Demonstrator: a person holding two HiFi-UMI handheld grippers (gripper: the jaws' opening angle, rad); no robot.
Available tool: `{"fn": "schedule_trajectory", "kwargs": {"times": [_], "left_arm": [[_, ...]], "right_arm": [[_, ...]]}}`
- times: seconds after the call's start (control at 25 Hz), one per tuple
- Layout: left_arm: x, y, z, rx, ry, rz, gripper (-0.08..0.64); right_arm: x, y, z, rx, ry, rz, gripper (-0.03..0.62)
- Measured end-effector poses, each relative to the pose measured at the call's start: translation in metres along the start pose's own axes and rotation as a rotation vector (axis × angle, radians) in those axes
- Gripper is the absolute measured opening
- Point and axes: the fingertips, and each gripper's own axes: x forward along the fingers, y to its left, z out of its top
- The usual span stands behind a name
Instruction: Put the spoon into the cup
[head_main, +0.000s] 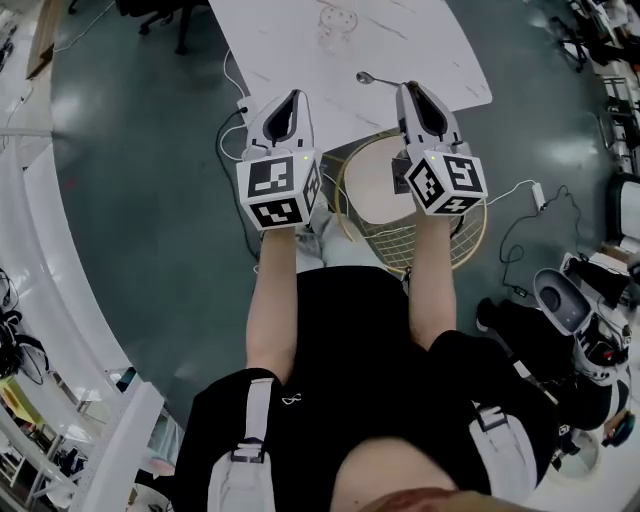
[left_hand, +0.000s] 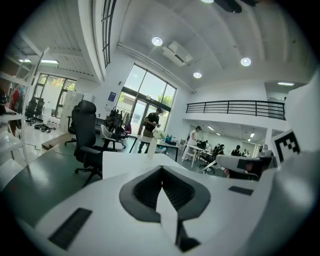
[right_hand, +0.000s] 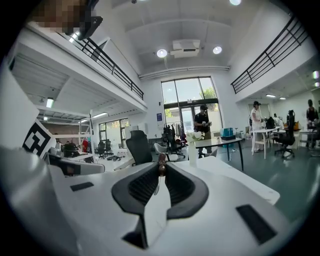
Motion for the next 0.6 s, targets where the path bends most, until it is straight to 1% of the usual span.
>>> {"fn": "schedule_trajectory", "kwargs": {"times": [0.24,0.36,0.6], "left_arm": [[0.015,0.038,0.008,-0.006,0.015,0.078,0.012],[0.030,0.038,0.008,0.001,0.028,0.076,0.012],[0.061,0.034,0.010,0.013,0.040,0.057,0.012]], "right_arm": [[0.047,0.000,0.003,-0.003,0.015,0.052,0.044],[0.068,-0.005,0.013,-0.002,0.010,0.082,0.044],[0.109,-0.012,0.038,-0.071,-0.021,0.135,0.044]]}}
